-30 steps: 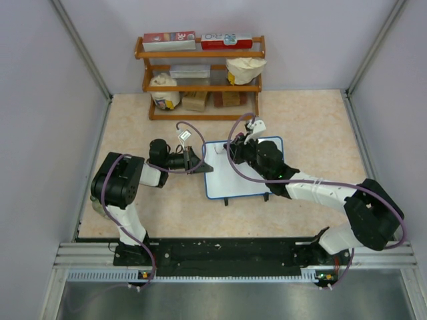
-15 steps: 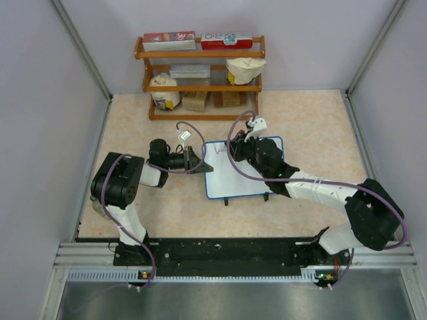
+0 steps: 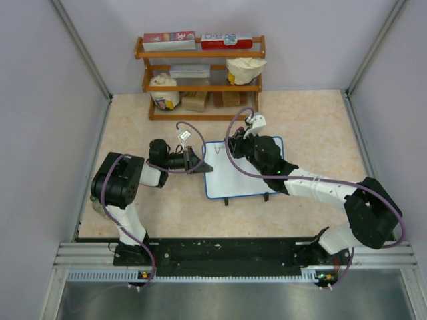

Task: Write a sentence on the whiteboard

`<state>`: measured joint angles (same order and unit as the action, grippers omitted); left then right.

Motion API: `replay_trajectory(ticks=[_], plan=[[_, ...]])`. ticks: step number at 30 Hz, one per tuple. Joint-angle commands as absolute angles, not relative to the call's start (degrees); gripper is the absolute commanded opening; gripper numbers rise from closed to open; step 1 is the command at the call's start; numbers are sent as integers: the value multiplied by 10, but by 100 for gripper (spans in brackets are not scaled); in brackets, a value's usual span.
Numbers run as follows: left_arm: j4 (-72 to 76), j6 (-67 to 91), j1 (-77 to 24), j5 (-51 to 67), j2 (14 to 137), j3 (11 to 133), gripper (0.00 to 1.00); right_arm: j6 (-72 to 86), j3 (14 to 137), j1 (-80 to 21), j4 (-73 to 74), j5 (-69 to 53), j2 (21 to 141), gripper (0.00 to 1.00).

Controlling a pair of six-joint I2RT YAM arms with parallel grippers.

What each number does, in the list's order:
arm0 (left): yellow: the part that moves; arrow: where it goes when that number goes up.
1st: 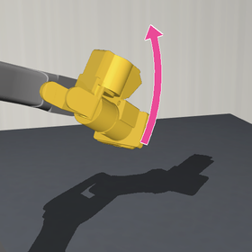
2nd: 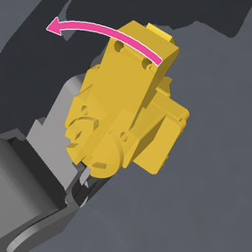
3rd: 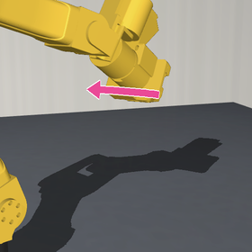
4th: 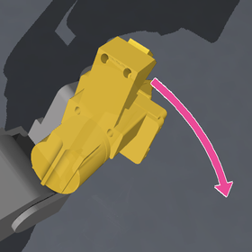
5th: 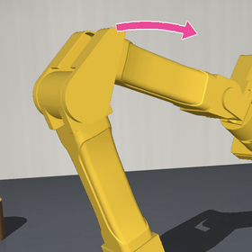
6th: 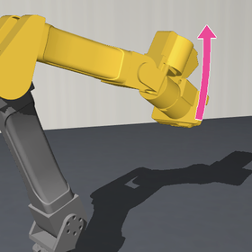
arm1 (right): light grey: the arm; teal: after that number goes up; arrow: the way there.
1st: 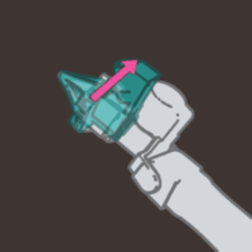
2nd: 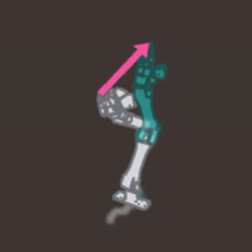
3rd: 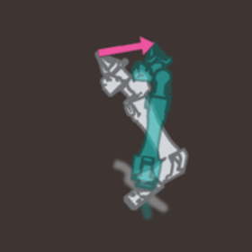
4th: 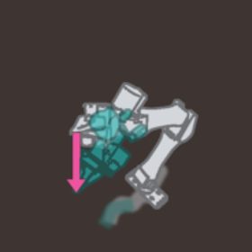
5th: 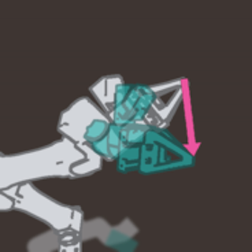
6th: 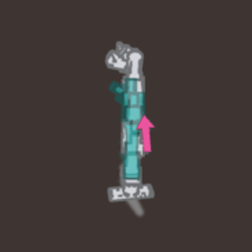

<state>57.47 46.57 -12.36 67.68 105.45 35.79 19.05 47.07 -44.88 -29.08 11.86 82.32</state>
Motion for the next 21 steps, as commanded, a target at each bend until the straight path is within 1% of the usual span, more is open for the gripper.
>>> replay_trajectory(ticks=[1, 21], plan=[[586, 468, -122, 671, 1058, 362, 0, 178, 497, -450, -287, 133, 832, 0], [586, 468, -122, 671, 1057, 362, 0, 192, 429, -449, -291, 117, 807, 0]])
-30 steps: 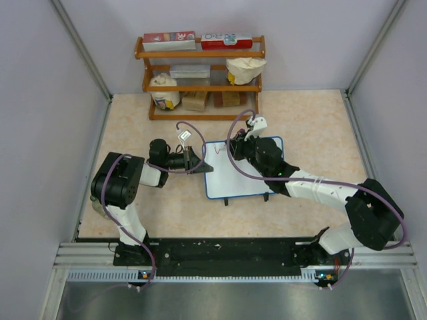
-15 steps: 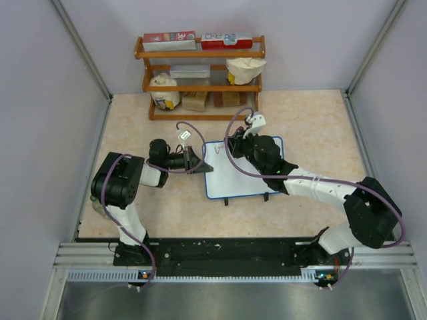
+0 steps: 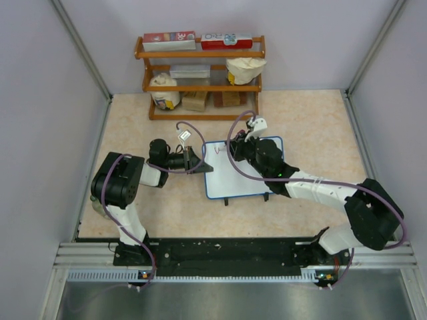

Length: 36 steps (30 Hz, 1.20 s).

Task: Write a sentence on the whiteboard

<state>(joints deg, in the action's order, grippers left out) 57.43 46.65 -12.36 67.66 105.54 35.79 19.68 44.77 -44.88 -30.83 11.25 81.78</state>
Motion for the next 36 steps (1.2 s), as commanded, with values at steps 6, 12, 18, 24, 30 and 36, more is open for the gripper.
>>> replay_trajectory(ticks=[6, 12, 18, 24, 30, 36], plan=[[586, 469, -122, 671, 1058, 362, 0, 195, 411, -449, -294, 127, 796, 0], [588, 470, -123, 671, 1058, 362, 0, 194, 416, -449, -291, 135, 793, 0], [588, 470, -123, 671, 1059, 363, 0, 193, 429, -446, -287, 154, 795, 0], [590, 472, -122, 671, 1060, 362, 0, 191, 447, -444, -287, 163, 801, 0], [591, 472, -122, 671, 1060, 363, 0, 183, 465, -443, -286, 176, 806, 0], [592, 473, -122, 672, 1061, 363, 0, 181, 480, -442, -284, 176, 816, 0]])
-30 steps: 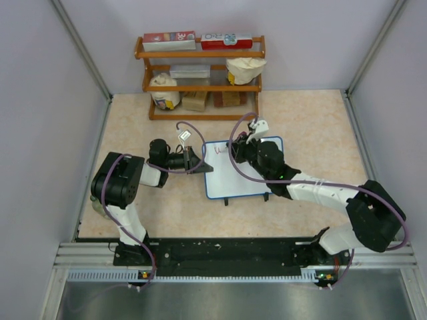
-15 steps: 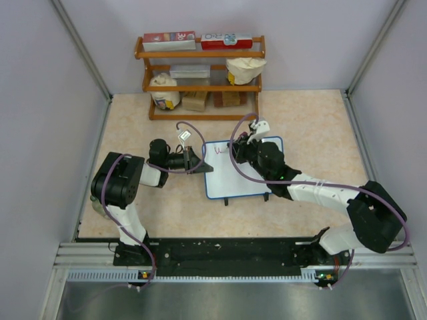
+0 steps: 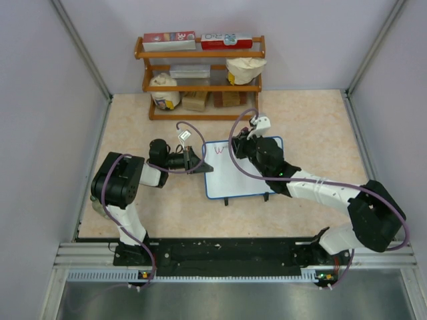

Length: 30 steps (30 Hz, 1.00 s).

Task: Write a sentence on the whiteboard

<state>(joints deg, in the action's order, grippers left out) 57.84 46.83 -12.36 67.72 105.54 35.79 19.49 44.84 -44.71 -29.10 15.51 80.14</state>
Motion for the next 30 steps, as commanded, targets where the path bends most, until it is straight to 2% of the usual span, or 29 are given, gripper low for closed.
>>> replay_trajectory(ticks=[1, 7, 17, 30], plan=[[591, 473, -123, 674, 1061, 363, 0, 181, 482, -442, -284, 174, 818, 0], [591, 473, -122, 673, 1061, 364, 0, 182, 484, -442, -280, 167, 815, 0], [591, 473, -122, 673, 1061, 364, 0, 213, 420, -436, -311, 138, 729, 0], [593, 475, -122, 673, 1060, 363, 0, 219, 436, -432, -312, 134, 762, 0]])
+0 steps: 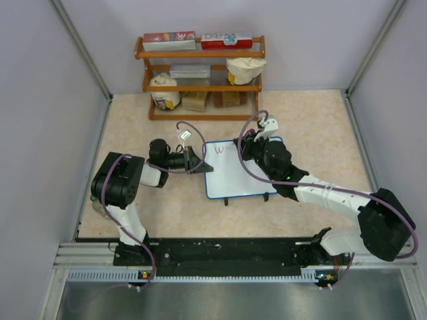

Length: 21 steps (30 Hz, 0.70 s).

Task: Write a sentence on the whiteboard

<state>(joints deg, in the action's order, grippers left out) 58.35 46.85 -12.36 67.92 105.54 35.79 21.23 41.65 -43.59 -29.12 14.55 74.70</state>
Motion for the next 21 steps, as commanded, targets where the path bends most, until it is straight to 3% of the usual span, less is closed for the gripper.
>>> replay_trajectory(ticks=[1, 21], plan=[[593, 474, -122, 674, 1060, 363, 0, 219, 439, -433, -309, 134, 765, 0], [600, 480, -122, 675, 1062, 362, 0, 226, 445, -432, -313, 150, 794, 0]])
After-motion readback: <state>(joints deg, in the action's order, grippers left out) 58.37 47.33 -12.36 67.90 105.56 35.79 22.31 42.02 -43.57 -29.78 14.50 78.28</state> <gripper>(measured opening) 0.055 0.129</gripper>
